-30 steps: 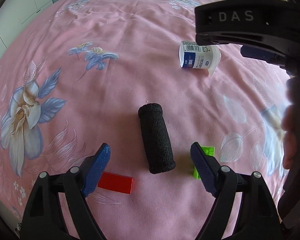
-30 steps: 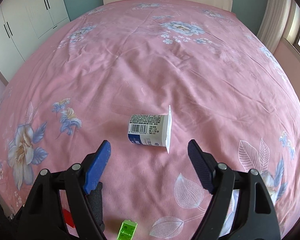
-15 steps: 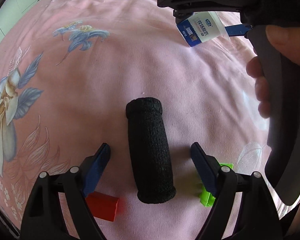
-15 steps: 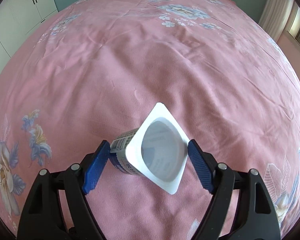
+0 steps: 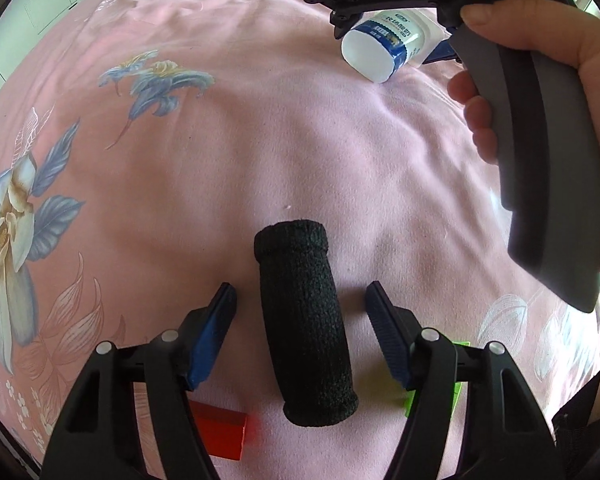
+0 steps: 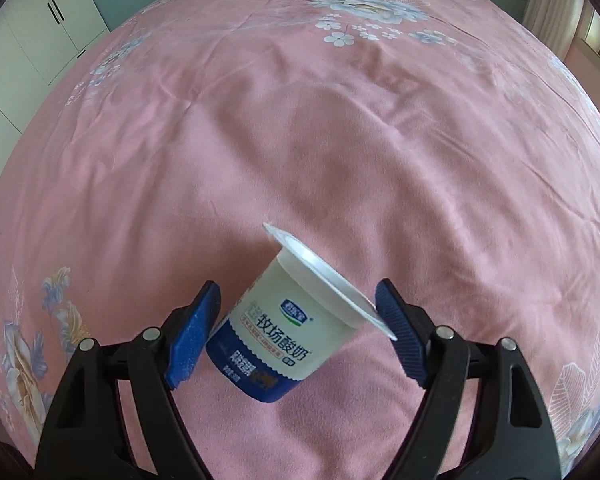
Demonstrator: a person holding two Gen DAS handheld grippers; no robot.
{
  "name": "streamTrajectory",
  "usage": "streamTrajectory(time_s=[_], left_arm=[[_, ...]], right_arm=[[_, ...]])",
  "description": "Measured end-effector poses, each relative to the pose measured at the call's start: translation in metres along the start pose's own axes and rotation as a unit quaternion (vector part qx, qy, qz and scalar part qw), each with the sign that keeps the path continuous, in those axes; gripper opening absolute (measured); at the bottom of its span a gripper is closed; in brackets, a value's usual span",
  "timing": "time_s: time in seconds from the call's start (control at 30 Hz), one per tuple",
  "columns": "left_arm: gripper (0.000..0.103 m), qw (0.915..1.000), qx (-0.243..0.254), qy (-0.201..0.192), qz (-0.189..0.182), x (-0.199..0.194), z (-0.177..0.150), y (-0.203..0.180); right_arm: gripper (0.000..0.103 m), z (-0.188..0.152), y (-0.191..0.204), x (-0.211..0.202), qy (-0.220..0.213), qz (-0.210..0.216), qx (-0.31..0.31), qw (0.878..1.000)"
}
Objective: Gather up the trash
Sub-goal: 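Grasp the white yogurt cup with the right tool while the left tool grasps the black foam cylinder, then lift the yogurt cup and foam cylinder and carry both over the trash bin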
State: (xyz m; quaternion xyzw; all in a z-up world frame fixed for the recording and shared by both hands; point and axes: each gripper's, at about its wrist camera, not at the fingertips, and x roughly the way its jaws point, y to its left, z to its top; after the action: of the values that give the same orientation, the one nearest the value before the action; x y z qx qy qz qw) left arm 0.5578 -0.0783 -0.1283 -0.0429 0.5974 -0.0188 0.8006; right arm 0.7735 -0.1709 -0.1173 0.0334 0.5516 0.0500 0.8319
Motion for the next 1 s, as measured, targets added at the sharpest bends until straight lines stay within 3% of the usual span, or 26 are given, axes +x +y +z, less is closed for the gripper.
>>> streamTrajectory(time_s=[0.13,0.27,0.5,0.67,1.0], left_arm=[[0.067,1.0,0.004,-0.006,0.001,0.0,0.005,-0.001],[0.036,0.9998,0.006,-0.018,-0.001,-0.001,0.011,-0.005],[0.034,0.9998,0.007,-0.015,-0.011,-0.009,0.009,0.002],[0.034,0.9997,0.004,-0.018,-0.014,-0.015,0.004,0.008],[0.034,0.9972,0.011,-0.073,-0.009,-0.103,-0.006,0.008]], right_arm=[[0.078,0.001,0.004,0.014,-0.002,-0.003,0.009,1.0],[0.069,0.001,0.005,0.015,-0.016,0.0,0.0,1.0],[0.065,-0.006,-0.003,-0.004,-0.025,0.007,-0.005,1.0],[0.065,-0.016,-0.007,-0.04,-0.048,0.019,-0.006,0.999],[0.065,-0.04,-0.015,-0.161,-0.106,0.015,-0.022,0.994]])
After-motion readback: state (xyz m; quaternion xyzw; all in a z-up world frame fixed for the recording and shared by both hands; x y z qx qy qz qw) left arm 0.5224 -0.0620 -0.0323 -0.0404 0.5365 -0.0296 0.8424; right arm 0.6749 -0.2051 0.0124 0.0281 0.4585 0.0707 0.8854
